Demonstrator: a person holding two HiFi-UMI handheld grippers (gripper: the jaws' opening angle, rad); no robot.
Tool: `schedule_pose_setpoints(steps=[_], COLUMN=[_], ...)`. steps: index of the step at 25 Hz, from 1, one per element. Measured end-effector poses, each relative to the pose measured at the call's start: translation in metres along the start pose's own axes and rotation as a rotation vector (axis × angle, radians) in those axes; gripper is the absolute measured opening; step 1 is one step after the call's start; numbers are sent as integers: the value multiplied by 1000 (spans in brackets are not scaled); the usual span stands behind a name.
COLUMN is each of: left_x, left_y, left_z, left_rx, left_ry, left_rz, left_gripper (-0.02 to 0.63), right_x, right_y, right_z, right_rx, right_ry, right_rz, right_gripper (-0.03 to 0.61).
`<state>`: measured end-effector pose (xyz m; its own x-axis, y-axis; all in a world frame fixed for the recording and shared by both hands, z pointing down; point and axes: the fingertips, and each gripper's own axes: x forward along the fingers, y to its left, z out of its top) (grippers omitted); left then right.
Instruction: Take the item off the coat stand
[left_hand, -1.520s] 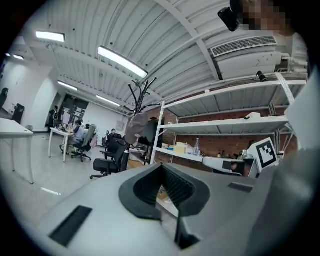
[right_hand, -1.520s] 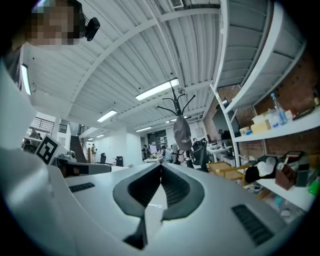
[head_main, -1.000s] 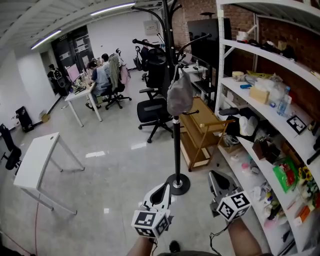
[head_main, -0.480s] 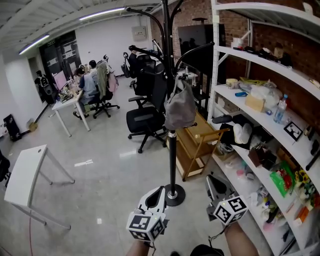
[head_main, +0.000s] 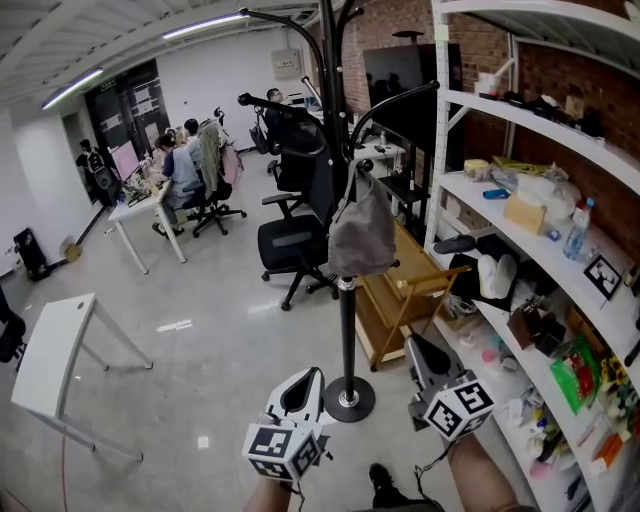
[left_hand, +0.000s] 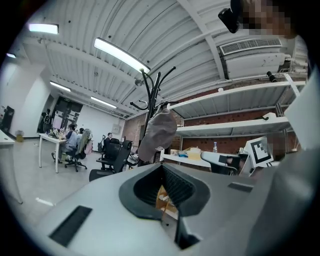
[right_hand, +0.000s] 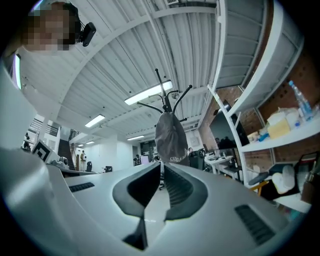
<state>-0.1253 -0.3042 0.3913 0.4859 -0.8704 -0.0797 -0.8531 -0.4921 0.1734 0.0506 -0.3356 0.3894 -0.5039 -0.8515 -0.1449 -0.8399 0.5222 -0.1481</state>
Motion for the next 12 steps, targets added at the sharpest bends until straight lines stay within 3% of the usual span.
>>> schedule_pose_setpoints(steps=[9, 12], left_x=[65, 78], left_y=[11, 11], left_z=[21, 27], left_rx=[37, 50], left_ry=[-33, -43], left_rz=[22, 25], left_gripper=[7, 8], right_x=[60, 73], right_y=[-21, -19], right_z=[32, 40], right_rx=[-59, -71], right_ry=[-32, -25], right_rz=[98, 139], right_gripper=[11, 89])
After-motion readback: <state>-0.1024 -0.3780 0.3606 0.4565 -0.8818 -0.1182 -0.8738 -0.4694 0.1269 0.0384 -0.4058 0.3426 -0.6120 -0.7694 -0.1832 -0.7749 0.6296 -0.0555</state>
